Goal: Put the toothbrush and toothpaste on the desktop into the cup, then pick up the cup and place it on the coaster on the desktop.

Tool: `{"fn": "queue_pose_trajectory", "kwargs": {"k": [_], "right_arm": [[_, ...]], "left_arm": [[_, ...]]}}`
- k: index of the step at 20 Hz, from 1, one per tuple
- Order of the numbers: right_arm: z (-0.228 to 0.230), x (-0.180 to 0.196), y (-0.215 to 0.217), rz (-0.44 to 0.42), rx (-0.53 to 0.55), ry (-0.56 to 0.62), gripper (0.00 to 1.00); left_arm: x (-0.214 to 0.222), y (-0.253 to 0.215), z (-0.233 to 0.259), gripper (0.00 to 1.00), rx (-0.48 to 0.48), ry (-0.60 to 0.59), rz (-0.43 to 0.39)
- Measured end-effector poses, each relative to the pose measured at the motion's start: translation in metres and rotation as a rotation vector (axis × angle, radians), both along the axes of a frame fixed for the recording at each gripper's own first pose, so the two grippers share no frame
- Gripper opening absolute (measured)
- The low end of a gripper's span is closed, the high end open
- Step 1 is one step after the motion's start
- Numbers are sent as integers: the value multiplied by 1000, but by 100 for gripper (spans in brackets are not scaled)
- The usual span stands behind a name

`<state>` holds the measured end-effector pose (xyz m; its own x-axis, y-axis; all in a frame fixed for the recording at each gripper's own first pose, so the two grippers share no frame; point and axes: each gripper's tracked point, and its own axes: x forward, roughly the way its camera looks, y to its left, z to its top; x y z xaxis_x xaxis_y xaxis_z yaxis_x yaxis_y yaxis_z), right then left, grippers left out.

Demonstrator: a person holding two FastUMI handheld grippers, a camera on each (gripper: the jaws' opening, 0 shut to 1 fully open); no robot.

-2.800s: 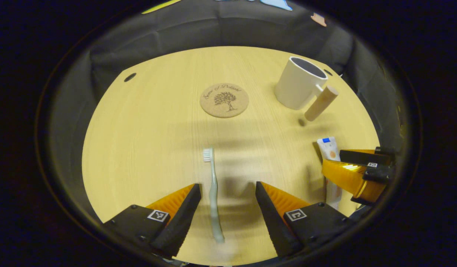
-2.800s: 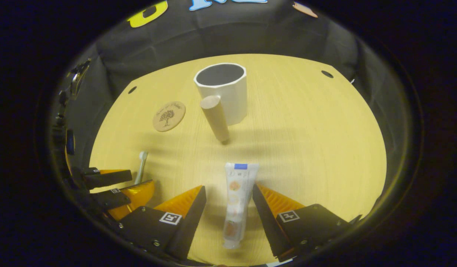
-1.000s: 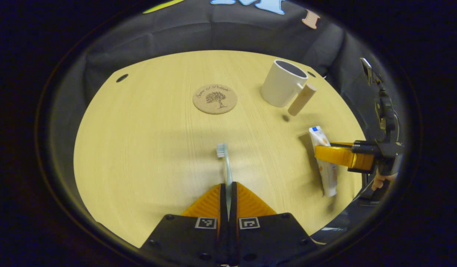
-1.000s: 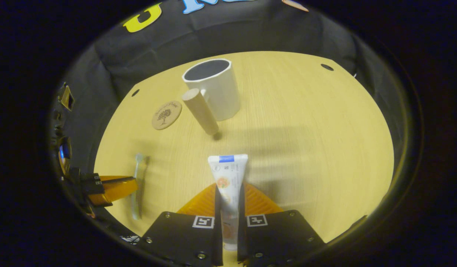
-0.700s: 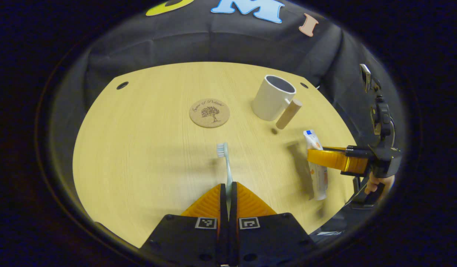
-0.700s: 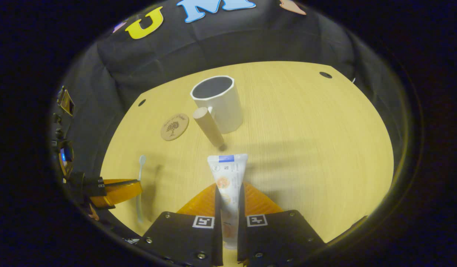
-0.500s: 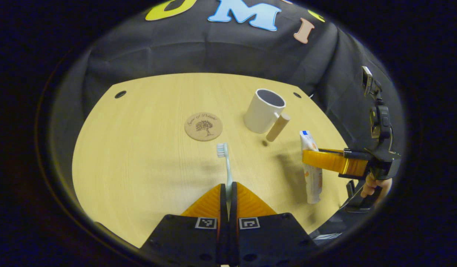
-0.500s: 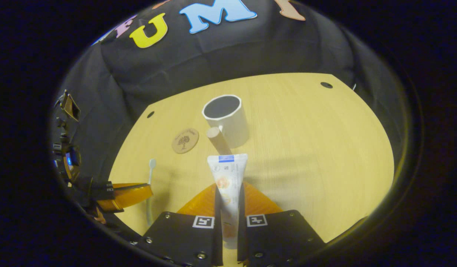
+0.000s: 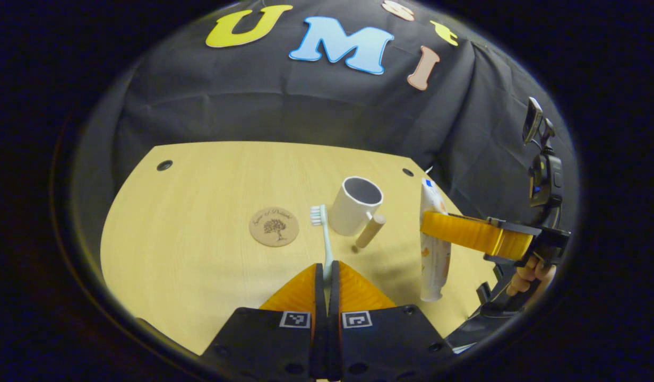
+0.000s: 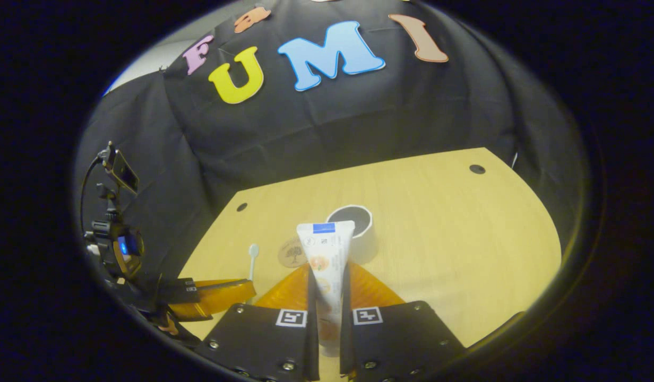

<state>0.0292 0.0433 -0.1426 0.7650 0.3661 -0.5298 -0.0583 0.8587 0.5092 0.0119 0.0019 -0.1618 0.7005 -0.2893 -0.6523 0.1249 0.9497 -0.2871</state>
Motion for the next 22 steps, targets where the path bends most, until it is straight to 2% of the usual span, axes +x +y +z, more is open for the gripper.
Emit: {"fn": "queue_pose_trajectory", "kwargs": {"k": [10,17,22], "right_arm": [[63,84,-33,-149,-12,-344,17],[62,144,-33,-185,-47,-447,16],[33,169,-26,-177,-107,-443,16]], "left_arm": [[61,-16,69,8,-47,-237,-11],[87,-9,79,7,-60,-269,1],[103,-3,84,7,-50,-289,4]]}}
